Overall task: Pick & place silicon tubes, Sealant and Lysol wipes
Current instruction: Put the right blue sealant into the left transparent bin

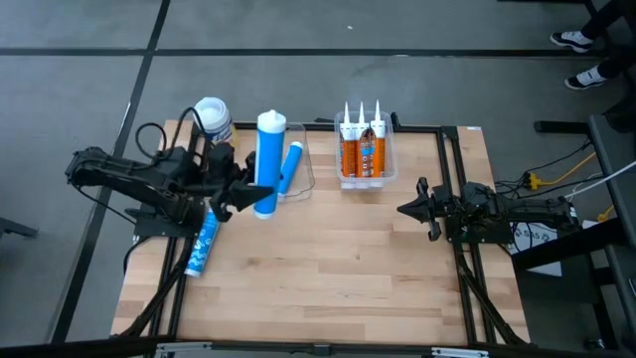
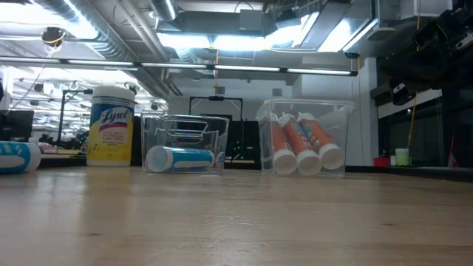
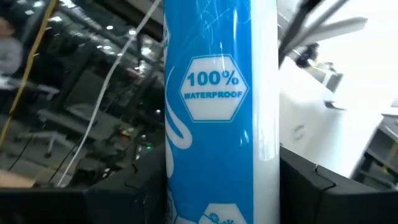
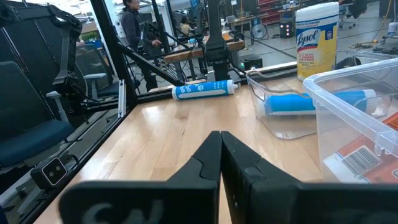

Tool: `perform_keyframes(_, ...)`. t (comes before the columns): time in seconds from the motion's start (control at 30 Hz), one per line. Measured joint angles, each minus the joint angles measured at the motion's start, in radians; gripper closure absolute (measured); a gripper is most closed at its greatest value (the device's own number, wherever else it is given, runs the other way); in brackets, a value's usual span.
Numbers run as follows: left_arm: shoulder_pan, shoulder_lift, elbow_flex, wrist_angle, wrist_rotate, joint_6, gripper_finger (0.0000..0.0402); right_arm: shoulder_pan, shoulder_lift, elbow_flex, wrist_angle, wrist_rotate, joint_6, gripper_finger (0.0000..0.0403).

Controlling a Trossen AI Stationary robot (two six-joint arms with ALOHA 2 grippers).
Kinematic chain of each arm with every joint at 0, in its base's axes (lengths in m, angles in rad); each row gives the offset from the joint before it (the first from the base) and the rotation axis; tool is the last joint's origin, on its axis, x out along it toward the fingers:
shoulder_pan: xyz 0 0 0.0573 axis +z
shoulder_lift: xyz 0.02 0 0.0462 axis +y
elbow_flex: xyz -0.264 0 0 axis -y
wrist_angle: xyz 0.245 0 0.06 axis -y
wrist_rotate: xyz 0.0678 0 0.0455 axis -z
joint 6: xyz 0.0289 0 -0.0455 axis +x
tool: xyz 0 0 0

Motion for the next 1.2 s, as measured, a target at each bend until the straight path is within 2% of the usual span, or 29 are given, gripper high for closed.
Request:
perform_keyframes(0.2, 0.0, 0.04, 0.066, 0.001, 0.108, 0.125, 0.0187, 0.0, 0.0, 0.0, 0.0, 0.0, -0.001, 0.0391)
perform_keyframes(0.47, 0.0, 0.105, 0.138, -0.001, 0.153, 0.292, 0.0187, 0.0, 0.0, 0.0, 0.0, 0.0, 0.0, 0.0391)
perform_keyframes(0.77, 0.0, 0.115, 0.197, 0.012, 0.229, 0.59, 0.0187, 0.0, 0.0, 0.0, 0.0, 0.0, 0.0, 0.0391)
perform_keyframes(0.93, 0.0, 0.114, 0.224, 0.032, 0.314, 0.603, 0.0187, 0.0, 0.0, 0.0, 0.0, 0.0, 0.0, 0.0391)
perform_keyframes(1.2, 0.0, 0.115, 0.235, 0.036, 0.463, 0.503, 0.0187, 0.0, 0.0, 0.0, 0.0, 0.0, 0.0, 0.0391)
